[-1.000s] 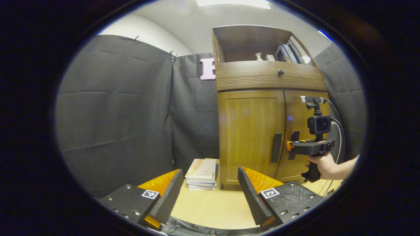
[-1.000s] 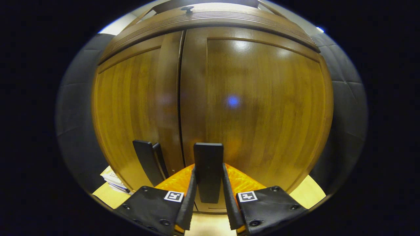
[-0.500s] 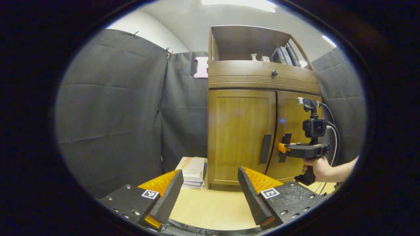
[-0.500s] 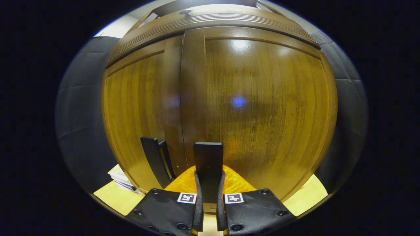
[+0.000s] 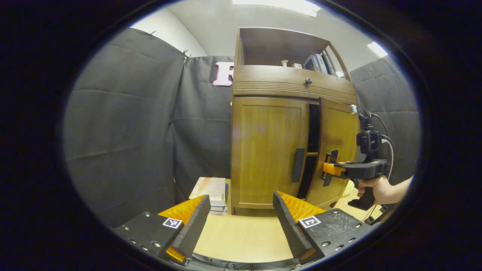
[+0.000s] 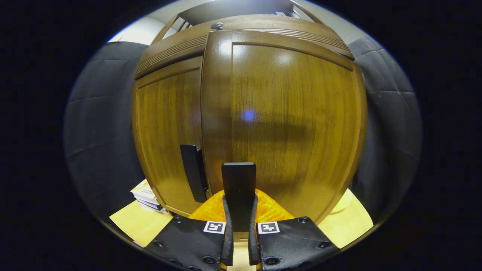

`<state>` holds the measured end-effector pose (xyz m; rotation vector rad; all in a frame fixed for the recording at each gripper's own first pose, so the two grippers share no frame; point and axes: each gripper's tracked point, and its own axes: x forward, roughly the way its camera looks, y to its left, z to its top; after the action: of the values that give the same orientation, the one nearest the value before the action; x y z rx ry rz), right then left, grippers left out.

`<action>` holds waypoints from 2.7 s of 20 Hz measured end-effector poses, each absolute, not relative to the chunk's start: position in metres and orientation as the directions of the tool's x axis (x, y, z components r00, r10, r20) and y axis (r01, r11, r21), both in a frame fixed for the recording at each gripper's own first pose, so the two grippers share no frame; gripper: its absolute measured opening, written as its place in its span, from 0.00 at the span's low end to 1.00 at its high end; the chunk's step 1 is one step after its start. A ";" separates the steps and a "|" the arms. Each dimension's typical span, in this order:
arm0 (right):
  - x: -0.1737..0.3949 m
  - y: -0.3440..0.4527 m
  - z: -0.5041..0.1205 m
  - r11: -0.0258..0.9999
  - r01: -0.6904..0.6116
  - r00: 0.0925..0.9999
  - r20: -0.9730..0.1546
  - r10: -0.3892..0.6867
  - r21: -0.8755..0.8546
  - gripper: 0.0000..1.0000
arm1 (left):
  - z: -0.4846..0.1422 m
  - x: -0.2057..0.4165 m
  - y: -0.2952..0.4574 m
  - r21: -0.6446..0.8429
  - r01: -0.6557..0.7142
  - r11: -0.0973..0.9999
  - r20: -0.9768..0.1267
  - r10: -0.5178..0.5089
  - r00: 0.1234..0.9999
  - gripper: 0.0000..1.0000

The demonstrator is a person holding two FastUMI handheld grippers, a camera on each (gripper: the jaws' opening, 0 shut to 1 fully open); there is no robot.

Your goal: Open the right door of the double-door shoe cabinet with the right hand, and open the left door with the left hand.

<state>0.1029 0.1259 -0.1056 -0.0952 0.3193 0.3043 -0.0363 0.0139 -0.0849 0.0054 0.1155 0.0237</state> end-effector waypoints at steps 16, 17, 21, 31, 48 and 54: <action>0.031 0.054 -0.089 0.916 -0.401 0.865 -0.333 0.376 -0.007 0.17 | -0.076 -0.017 -0.036 -0.073 -0.020 0.997 -0.156 0.008 0.988 0.96; 0.027 0.045 -0.087 0.913 -0.409 0.861 -0.334 0.384 -0.004 0.18 | -0.075 -0.022 -0.041 -0.075 -0.033 0.997 -0.158 0.021 0.987 0.96; 0.012 0.010 -0.083 0.909 -0.417 0.854 -0.337 0.397 0.014 0.17 | -0.068 -0.032 -0.061 -0.057 -0.067 0.996 -0.156 0.058 0.986 0.95; -0.002 -0.075 -0.069 0.894 -0.448 0.849 -0.321 0.420 -0.016 0.15 | -0.060 -0.063 -0.124 -0.007 -0.111 0.994 -0.130 0.109 0.985 0.95; 0.023 -0.155 -0.049 0.916 -0.398 0.880 -0.261 0.397 0.050 0.16 | -0.059 -0.083 -0.182 -0.003 -0.123 0.992 -0.126 0.121 0.985 0.95; 0.016 -0.161 -0.043 0.936 -0.350 0.902 -0.258 0.345 0.030 0.13 | -0.056 -0.061 -0.170 -0.009 -0.110 0.994 -0.121 0.108 0.987 0.96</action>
<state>0.0164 -0.1605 -0.0432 -0.0175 0.2633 0.3594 -0.0611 -0.1702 -0.0563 -0.0160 0.1202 0.1090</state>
